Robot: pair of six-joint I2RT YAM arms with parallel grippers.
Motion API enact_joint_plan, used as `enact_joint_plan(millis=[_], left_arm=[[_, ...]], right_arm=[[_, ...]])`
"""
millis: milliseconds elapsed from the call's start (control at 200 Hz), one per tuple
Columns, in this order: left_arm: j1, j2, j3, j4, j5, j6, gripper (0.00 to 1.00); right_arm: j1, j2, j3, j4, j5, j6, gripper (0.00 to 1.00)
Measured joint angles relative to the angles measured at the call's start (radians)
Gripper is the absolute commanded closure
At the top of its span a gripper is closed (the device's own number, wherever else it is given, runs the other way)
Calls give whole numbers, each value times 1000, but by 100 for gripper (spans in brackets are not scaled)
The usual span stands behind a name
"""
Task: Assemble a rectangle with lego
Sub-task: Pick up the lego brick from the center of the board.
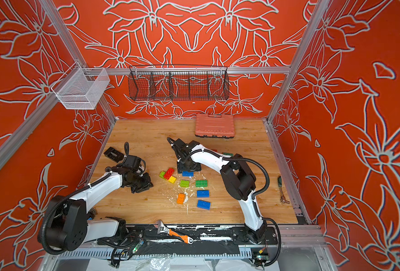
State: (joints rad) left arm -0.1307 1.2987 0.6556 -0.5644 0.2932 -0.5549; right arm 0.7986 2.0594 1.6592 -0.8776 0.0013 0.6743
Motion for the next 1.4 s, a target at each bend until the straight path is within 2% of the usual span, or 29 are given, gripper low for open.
enact_joint_plan(millis=[350,731,991,1096,1226,1401], left_arm=[[0,1,-3,8,5,5,74],[1,2,-16,21,8,5,74],[1,9,-16,25,14,8,74],[1,9,-16,27,16,8,74],[1,12,-16,27,19,8,74],[1,13,-16,27,19,8,74]], right_arm=[[0,60,0,11,-10,16,20],[0,102,31,21,-10,13,29],[7,130,82,-13,7,-28,32],[19,134,97,-31,34,-63,32],[32,148,132,-56,56,-121,23],[37,161,156,-73,63,-158,21]])
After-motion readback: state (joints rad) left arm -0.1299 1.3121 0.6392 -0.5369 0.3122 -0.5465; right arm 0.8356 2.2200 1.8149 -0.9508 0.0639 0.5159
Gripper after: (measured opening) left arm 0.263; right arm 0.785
